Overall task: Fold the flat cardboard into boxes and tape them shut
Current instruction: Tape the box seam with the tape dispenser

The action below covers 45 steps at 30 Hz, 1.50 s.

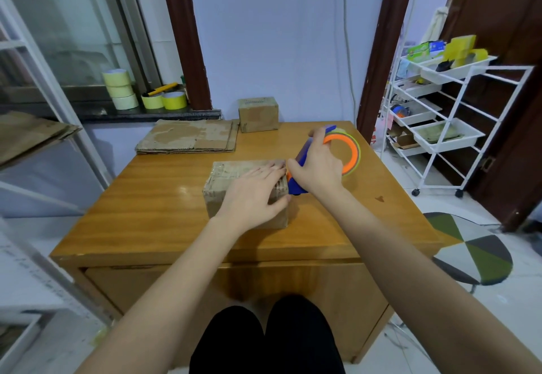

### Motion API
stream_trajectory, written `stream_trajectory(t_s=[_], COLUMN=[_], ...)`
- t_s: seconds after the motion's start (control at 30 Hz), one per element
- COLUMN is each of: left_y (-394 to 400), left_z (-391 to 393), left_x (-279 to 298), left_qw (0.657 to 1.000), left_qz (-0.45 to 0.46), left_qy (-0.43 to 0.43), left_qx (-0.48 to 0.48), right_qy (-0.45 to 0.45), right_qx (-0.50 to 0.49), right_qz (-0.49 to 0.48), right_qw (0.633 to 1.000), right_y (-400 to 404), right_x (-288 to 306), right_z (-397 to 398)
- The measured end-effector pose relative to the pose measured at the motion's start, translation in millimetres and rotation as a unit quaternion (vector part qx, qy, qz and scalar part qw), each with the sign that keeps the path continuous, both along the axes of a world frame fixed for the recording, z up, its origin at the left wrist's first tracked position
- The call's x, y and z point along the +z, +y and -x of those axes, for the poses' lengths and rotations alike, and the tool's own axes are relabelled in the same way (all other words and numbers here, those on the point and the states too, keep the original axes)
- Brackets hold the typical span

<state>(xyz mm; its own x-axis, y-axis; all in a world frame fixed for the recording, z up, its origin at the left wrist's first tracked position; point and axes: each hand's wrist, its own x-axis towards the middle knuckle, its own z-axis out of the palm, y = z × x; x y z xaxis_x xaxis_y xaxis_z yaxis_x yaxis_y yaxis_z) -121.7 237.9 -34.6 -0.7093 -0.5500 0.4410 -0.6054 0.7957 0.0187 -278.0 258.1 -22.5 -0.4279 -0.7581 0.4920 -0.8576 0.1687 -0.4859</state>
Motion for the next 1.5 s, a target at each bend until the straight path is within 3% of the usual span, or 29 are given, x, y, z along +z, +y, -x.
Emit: stream_trajectory(t_s=[0.1, 0.3, 0.43, 0.53, 0.73, 0.97, 1.4, 1.5], left_y=[0, 0, 1, 2, 1, 2, -3, -3], left_z=[-2, -2, -1, 0, -1, 0, -1, -1], left_x=[0, 2, 2, 3, 1, 2, -1, -1], left_qw=[1.0, 1.0, 1.0, 1.0, 1.0, 1.0, 1.0, 1.0], left_qz=[-0.01, -0.015, -0.015, -0.018, -0.015, 0.0, -0.017, -0.016], left_qy=[0.007, 0.01, 0.006, 0.003, 0.014, 0.006, 0.008, 0.013], left_qx=[-0.005, -0.003, 0.006, 0.01, 0.002, -0.001, -0.008, -0.012], right_qy=[-0.019, -0.252, -0.331, -0.294, -0.106, 0.059, 0.029, 0.02], right_qx=[0.024, 0.035, 0.023, -0.001, -0.01, -0.024, 0.006, 0.006], right_qz=[0.037, 0.137, 0.178, 0.148, 0.047, -0.038, -0.113, -0.086], right_qw=[0.999, 0.957, 0.927, 0.944, 0.993, 0.997, 0.993, 0.996], right_y=[3, 25, 35, 30, 6, -7, -11, -8], right_x=[-7, -35, -37, -32, -13, 6, -12, -10], right_z=[6, 26, 39, 36, 7, -4, 6, 15])
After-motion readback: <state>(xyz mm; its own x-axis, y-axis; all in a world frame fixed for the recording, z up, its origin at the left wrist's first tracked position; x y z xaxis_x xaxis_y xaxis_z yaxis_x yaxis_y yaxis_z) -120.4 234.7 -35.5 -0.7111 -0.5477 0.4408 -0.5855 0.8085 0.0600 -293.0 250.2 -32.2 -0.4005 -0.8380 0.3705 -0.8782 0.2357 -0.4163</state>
